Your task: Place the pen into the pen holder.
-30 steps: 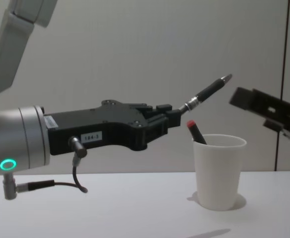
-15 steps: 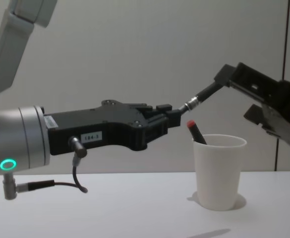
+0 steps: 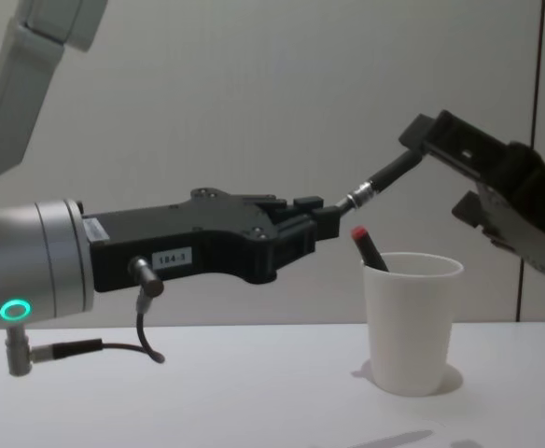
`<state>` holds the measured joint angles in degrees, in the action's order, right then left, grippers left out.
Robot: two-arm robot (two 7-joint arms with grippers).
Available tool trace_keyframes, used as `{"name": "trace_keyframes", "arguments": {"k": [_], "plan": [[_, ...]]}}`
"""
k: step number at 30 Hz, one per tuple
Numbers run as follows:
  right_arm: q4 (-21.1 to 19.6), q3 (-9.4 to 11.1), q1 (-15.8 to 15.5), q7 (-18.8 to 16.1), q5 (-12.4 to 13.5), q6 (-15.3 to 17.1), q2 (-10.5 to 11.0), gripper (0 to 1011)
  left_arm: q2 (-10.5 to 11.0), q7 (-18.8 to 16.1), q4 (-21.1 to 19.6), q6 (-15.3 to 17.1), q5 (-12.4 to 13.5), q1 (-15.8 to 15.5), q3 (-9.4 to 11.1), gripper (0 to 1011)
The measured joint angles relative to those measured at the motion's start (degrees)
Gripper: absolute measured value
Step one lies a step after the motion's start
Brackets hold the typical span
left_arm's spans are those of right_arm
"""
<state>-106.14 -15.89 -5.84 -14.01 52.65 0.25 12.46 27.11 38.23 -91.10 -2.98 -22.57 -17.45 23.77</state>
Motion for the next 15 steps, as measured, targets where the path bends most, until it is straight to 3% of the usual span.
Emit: {"name": "trace_keyframes", "arguments": {"k": [15], "plan": [[4.5,0.2,4.4,-1.5,0.2,2.1,-1.5,1002,0.0,0.0,0.0,0.0,0.0,0.0,0.0,160]]}}
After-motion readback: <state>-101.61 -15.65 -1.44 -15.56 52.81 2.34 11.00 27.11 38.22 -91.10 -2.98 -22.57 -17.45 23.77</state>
